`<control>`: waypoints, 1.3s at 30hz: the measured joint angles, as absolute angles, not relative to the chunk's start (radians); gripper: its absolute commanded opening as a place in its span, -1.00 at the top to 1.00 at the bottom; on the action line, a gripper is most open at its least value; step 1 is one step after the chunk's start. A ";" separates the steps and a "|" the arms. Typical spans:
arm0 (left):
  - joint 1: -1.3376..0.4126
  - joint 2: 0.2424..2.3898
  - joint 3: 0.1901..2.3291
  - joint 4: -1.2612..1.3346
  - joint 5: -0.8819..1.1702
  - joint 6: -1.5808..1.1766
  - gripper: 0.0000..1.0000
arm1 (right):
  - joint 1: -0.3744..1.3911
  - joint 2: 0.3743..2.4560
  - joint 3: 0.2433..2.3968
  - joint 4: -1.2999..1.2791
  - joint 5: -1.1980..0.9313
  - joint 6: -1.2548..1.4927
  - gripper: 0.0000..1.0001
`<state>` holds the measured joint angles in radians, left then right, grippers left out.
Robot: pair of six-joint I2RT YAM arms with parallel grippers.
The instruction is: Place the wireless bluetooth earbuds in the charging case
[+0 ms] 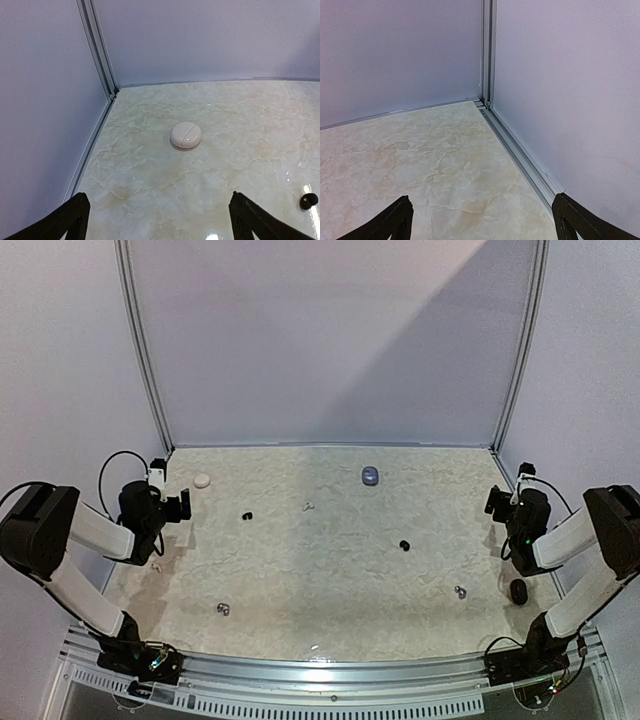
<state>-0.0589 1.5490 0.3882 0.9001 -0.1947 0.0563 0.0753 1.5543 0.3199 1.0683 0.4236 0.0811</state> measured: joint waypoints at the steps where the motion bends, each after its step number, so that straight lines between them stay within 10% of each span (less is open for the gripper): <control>1: -0.059 1.549 0.388 0.900 -0.195 0.056 -0.99 | 0.075 1.552 0.321 1.066 0.419 0.080 -0.98; 10: -0.059 1.549 0.388 0.900 -0.193 0.057 -0.99 | 0.078 1.509 0.363 0.926 0.379 0.057 -0.98; 18: -0.059 1.369 0.499 0.633 -0.104 0.062 -0.99 | 0.105 1.426 1.016 0.304 0.264 0.088 -0.98; 30: -0.064 1.335 0.920 0.152 -0.037 -0.054 -0.99 | 0.423 2.179 2.095 -0.416 0.265 0.277 -0.82; 39: -0.093 1.394 0.920 -0.006 -0.004 -0.052 -0.99 | 0.491 2.566 2.358 -0.633 0.224 0.556 -0.59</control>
<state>-0.0933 1.3937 0.9199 -0.0063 -0.0044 -0.0525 0.4908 2.5664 2.3577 -0.6327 0.2241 0.5560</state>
